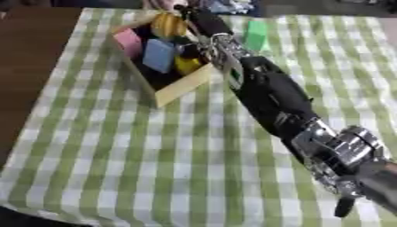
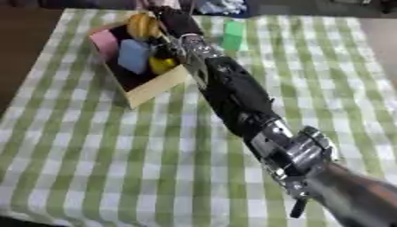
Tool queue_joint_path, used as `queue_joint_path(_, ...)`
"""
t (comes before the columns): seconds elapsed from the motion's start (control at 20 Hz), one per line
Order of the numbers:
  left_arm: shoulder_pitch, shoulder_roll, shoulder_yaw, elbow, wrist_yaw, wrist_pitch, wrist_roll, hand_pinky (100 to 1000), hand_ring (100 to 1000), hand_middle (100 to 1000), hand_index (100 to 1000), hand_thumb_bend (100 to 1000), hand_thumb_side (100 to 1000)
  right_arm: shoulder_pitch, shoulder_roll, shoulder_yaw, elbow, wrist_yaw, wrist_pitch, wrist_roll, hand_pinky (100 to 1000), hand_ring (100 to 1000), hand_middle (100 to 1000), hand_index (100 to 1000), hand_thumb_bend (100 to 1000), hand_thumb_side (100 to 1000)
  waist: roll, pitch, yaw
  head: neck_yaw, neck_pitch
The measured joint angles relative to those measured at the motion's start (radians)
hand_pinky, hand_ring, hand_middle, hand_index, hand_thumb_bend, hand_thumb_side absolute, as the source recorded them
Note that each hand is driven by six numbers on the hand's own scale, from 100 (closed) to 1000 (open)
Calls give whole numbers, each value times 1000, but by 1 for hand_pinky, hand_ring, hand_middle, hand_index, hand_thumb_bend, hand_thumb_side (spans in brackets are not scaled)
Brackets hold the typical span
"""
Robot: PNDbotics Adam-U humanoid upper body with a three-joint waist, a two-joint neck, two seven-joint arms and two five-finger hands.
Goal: Pick up objects on the table and place them in the box.
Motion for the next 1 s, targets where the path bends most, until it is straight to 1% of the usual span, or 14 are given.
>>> queue_joint_path(0.1,0,0,0,0,0,0,0,673,565,721,778,129,774,0,0,5,-12,13,0,-3,871,833,817,1000,100,201,0,0,-1,0,0)
queue_joint_path(0.2,0,0,0,0,0,0,0,673,565,721,778,130,773,0,-1,11,-25,20,-7,12,886,860,845,1000,100,204,0,-1,-2,0,0)
queue_joint_path(0.4,0,0,0,0,-1,1,1,672,564,720,778,132,772,-1,-3,21,-49,21,-38,83,905,898,896,1000,100,207,0,-1,-6,1,0)
queue_joint_path(0.5,0,0,0,0,-1,2,2,672,564,720,778,133,772,-1,-7,24,-64,12,-61,132,907,904,907,1000,100,206,0,-1,-7,1,0)
queue_joint_path(0.7,0,0,0,1,-1,2,2,671,564,719,777,134,772,-5,-16,30,-105,-39,-106,215,899,898,896,1000,100,200,0,-1,-14,2,0)
queue_joint_path(0.9,3,0,1,2,-6,3,4,670,563,718,777,137,772,-16,-41,38,-177,-128,-136,275,896,888,876,1000,100,198,0,-1,-25,9,0)
queue_joint_path(1.0,6,0,5,3,-9,4,5,670,562,718,777,137,772,-19,-61,48,-222,-174,-147,309,901,894,883,1000,100,199,0,-1,-33,13,0)
